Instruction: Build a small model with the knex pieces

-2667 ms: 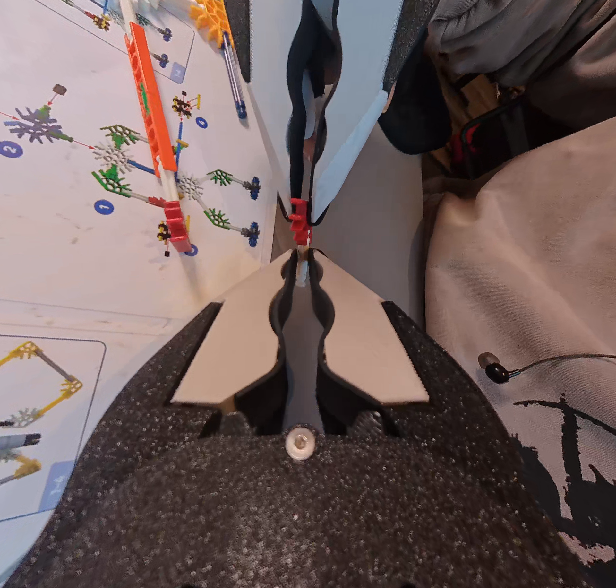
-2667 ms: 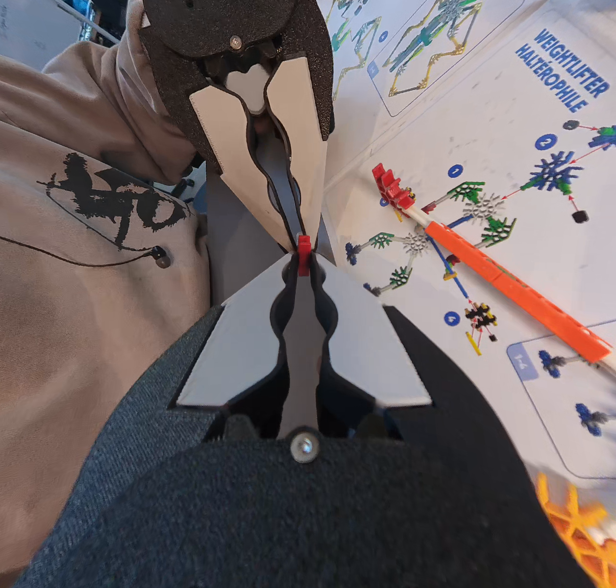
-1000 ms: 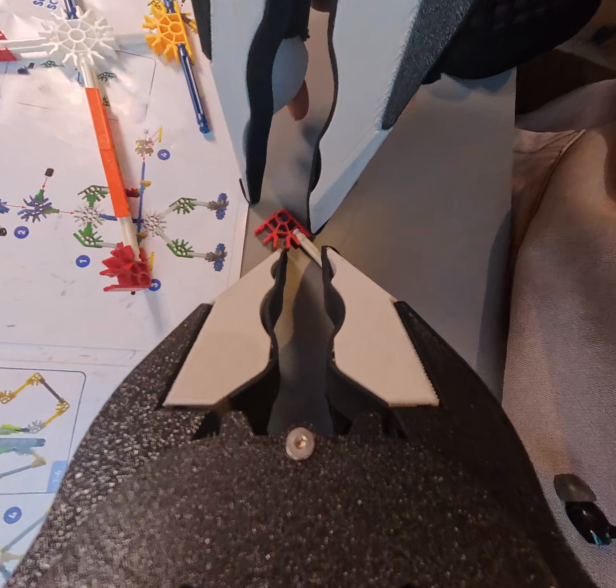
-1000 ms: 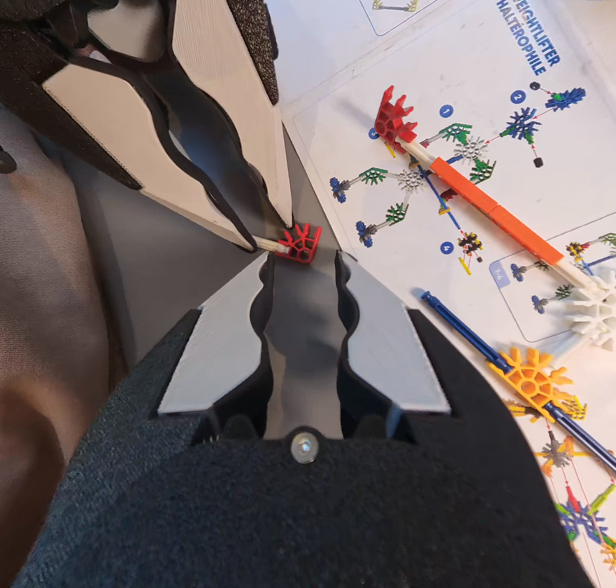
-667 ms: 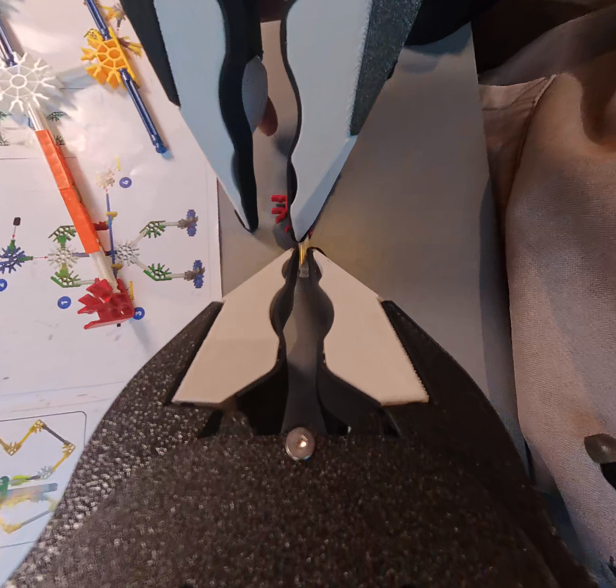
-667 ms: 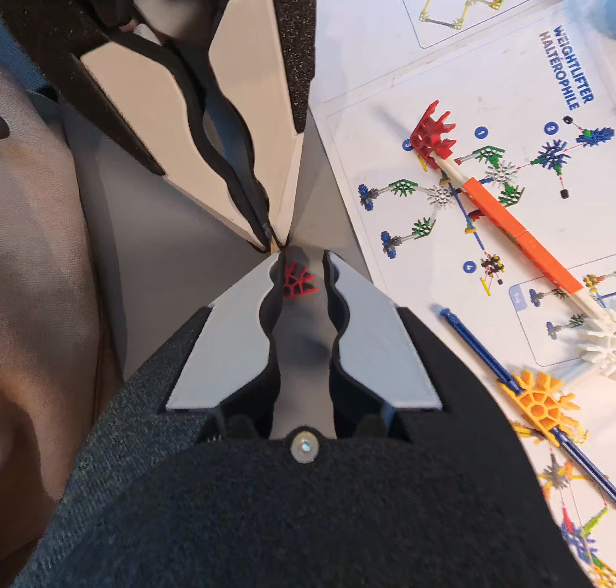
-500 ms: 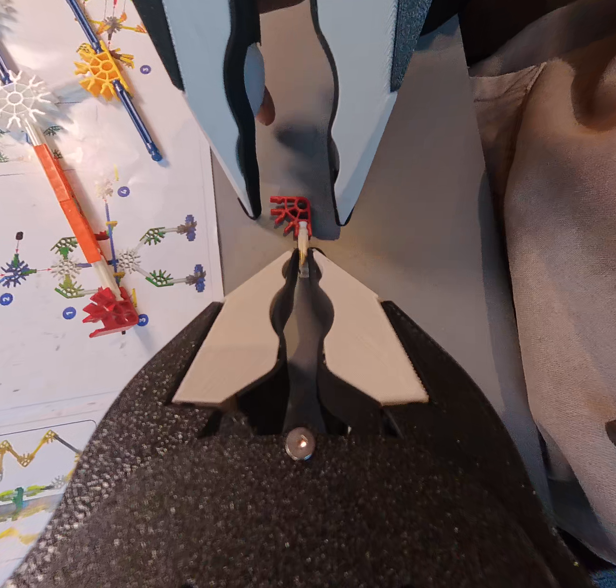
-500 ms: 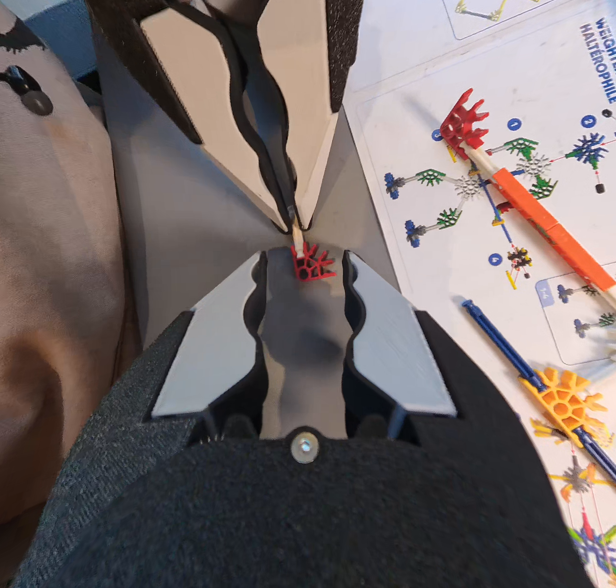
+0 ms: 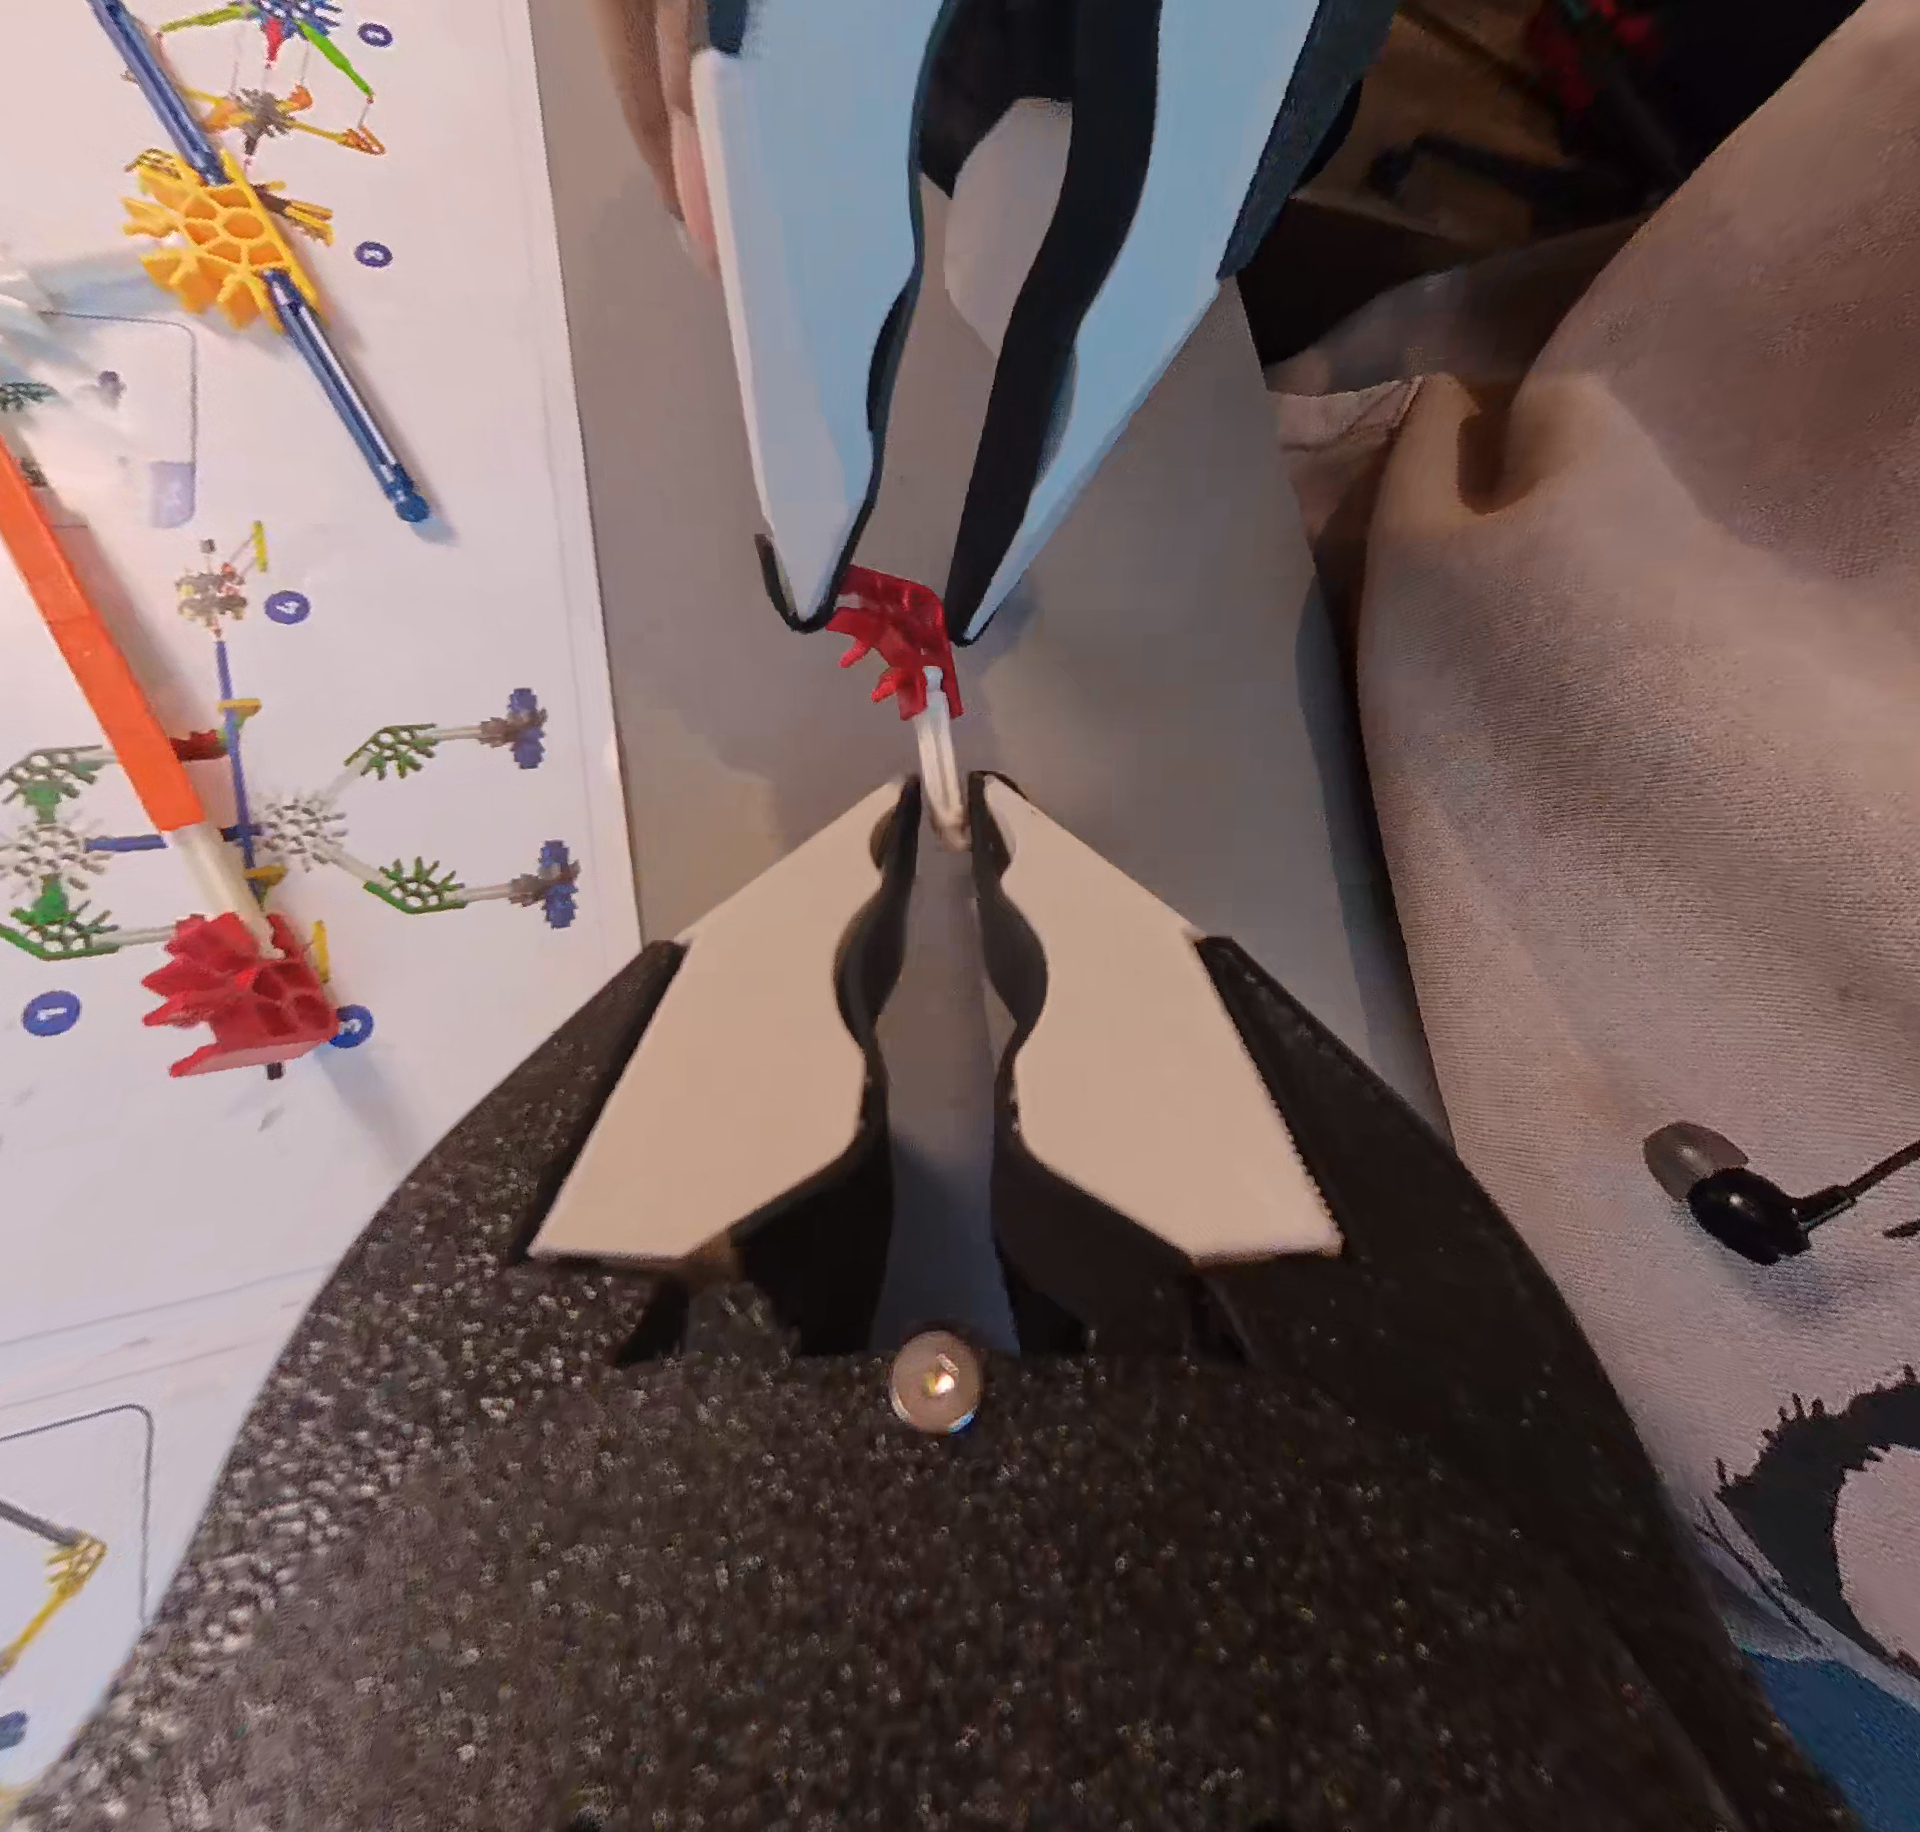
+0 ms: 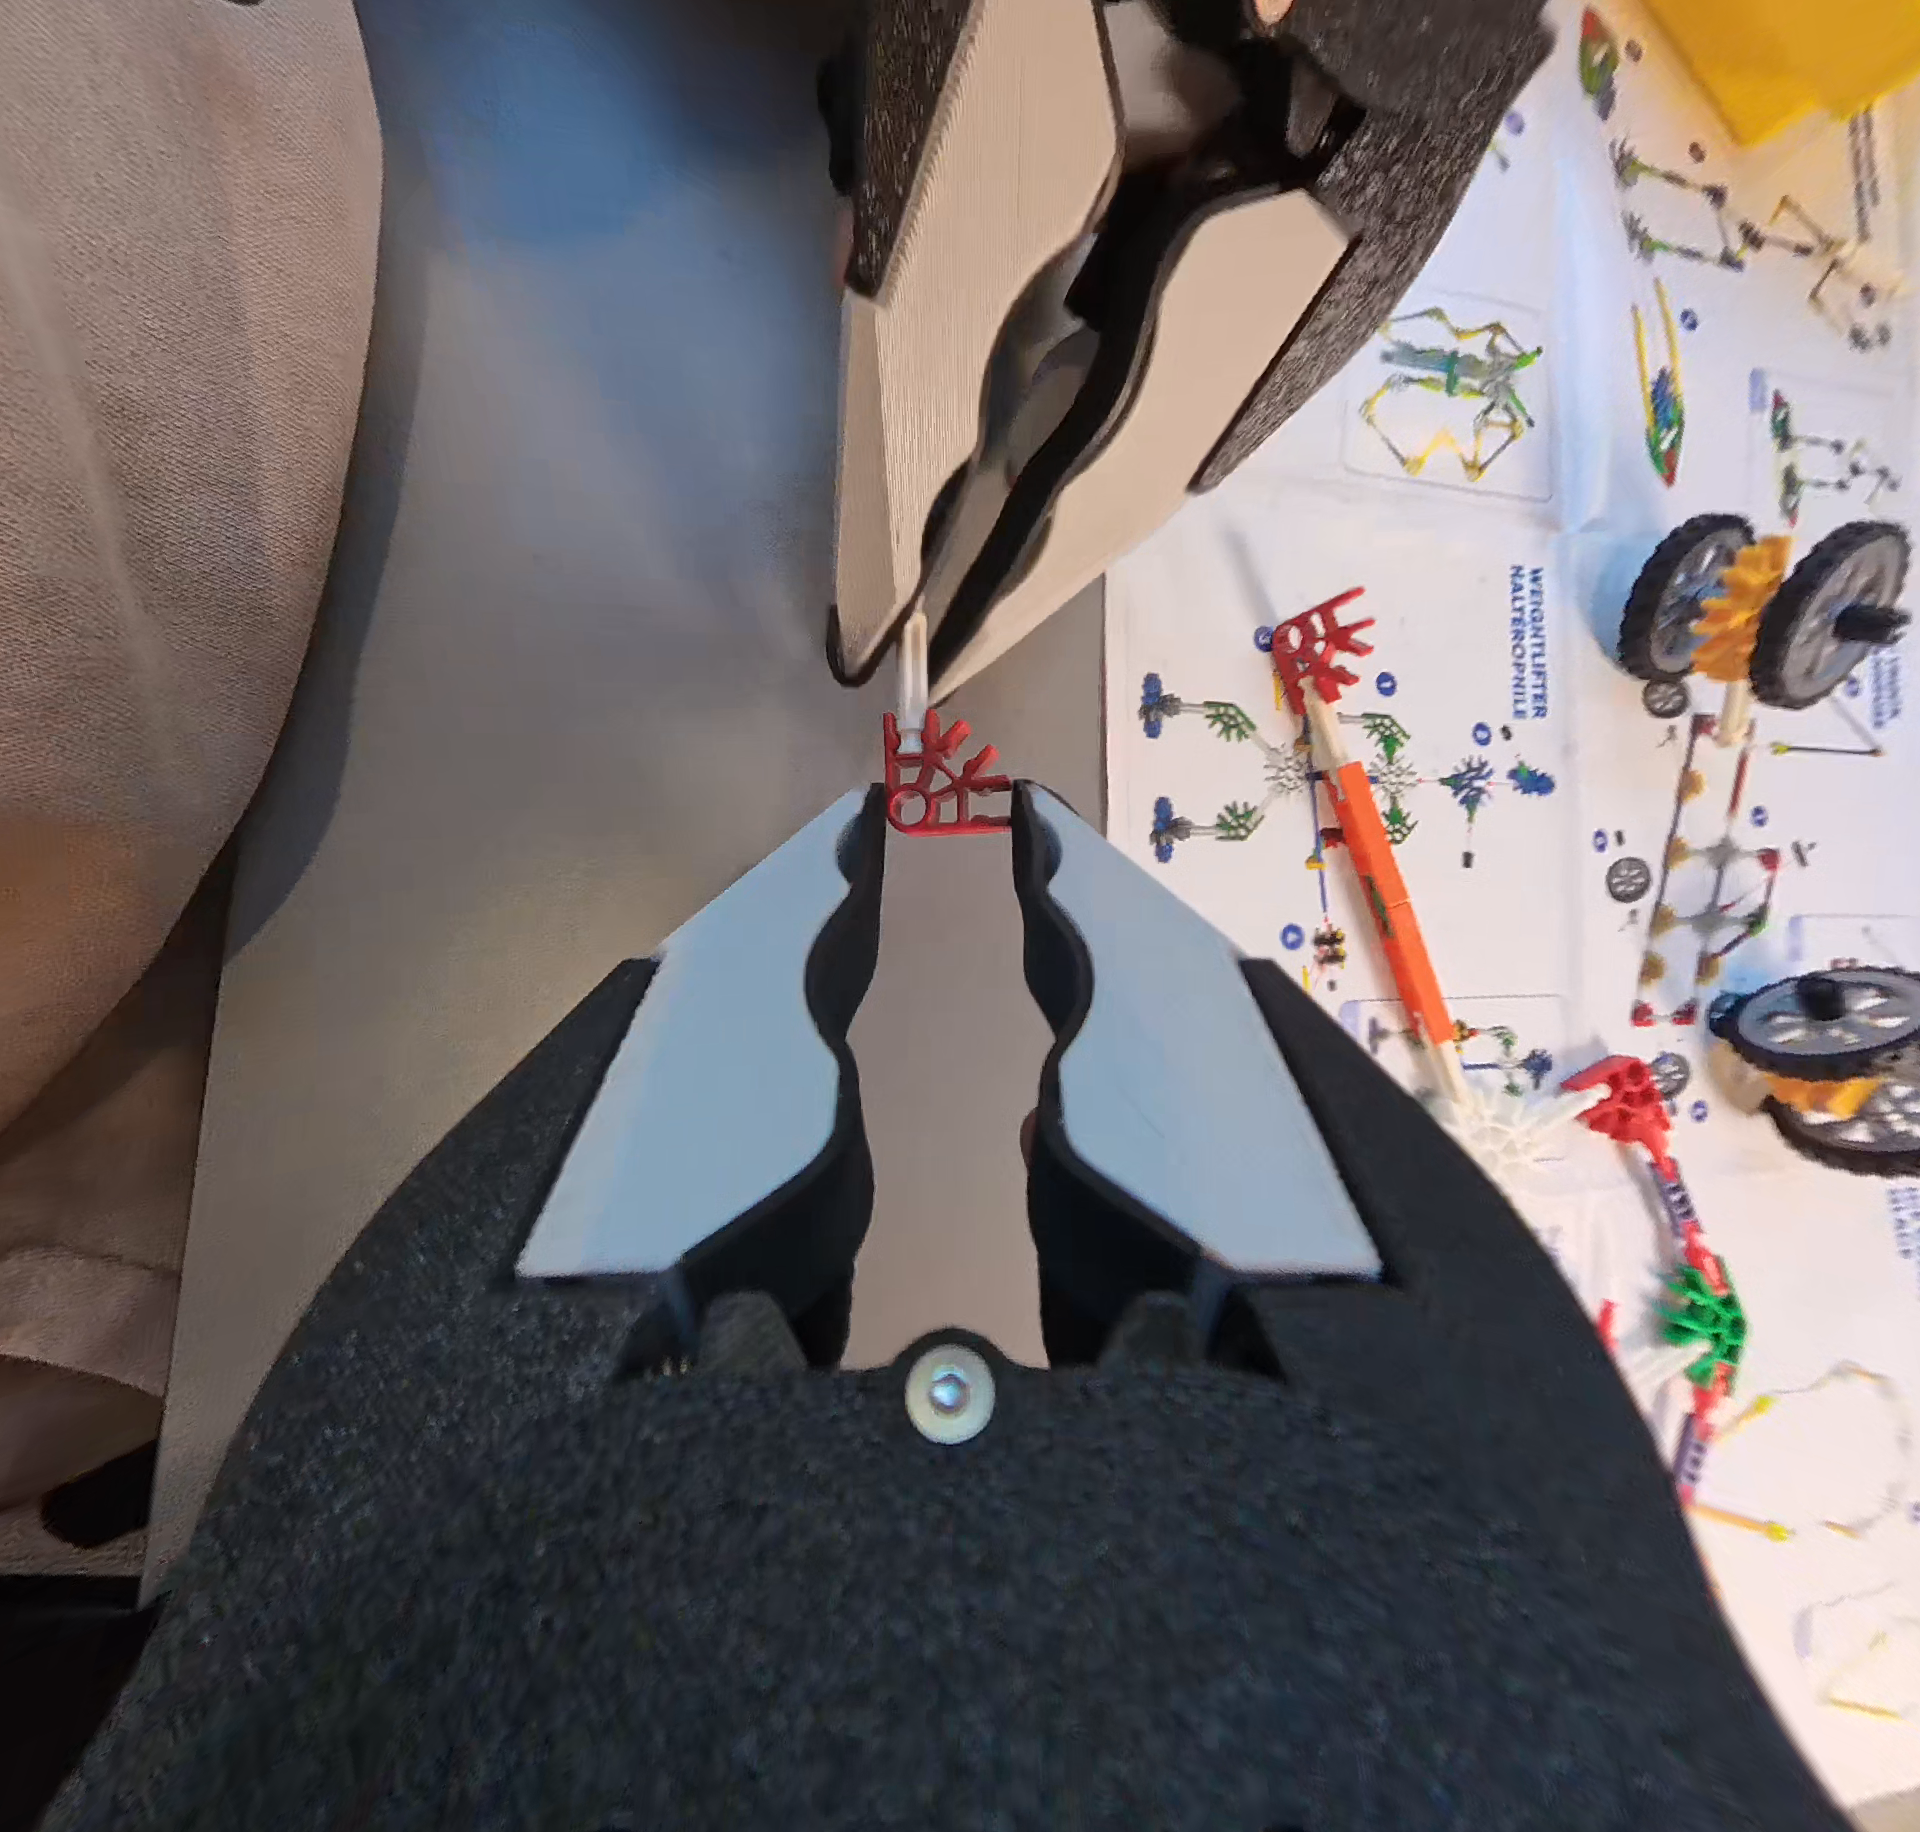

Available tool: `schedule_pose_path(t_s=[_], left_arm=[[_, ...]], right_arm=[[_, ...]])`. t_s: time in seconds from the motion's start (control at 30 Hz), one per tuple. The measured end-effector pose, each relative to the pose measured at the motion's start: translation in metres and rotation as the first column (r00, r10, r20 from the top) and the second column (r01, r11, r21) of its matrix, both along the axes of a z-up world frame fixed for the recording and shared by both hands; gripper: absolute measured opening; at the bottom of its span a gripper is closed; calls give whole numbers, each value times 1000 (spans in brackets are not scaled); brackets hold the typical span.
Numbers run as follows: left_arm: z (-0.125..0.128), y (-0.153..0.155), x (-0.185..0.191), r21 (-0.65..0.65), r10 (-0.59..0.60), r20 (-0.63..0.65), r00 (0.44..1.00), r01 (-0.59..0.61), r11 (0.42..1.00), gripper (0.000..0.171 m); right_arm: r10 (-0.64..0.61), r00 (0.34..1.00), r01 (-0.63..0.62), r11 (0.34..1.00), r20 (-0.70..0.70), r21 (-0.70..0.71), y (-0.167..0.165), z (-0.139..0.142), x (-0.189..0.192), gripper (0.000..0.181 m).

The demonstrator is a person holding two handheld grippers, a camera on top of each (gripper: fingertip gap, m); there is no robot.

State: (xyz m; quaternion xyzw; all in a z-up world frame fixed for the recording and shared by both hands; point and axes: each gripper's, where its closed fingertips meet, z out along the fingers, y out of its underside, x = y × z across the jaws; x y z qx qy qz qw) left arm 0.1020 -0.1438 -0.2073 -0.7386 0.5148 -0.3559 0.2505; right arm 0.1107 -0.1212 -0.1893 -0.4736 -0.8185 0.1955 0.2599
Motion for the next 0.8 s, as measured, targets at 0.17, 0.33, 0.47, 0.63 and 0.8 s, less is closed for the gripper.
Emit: schedule_pose_path(t_s=[0.17,0.33,0.47,0.63,0.8], left_arm=[[10,9,0,83,20,40,999,-24,996,3],[28,26,1,203,82,118,990,-105,974,3],[32,32,2,272,112,121,986,-141,952,3],[31,35,3,276,141,114,984,-167,946,3],[31,32,8,151,179,141,974,-200,968,4]], right_arm=[[-74,991,56,986,-112,-157,3,25,-7,18],[-345,929,177,737,-137,-653,14,41,-9,34],[-439,893,184,562,-102,-806,16,43,-9,16],[-448,891,227,575,-70,-786,19,38,-6,5],[-446,890,303,418,97,-856,21,35,-3,4]])
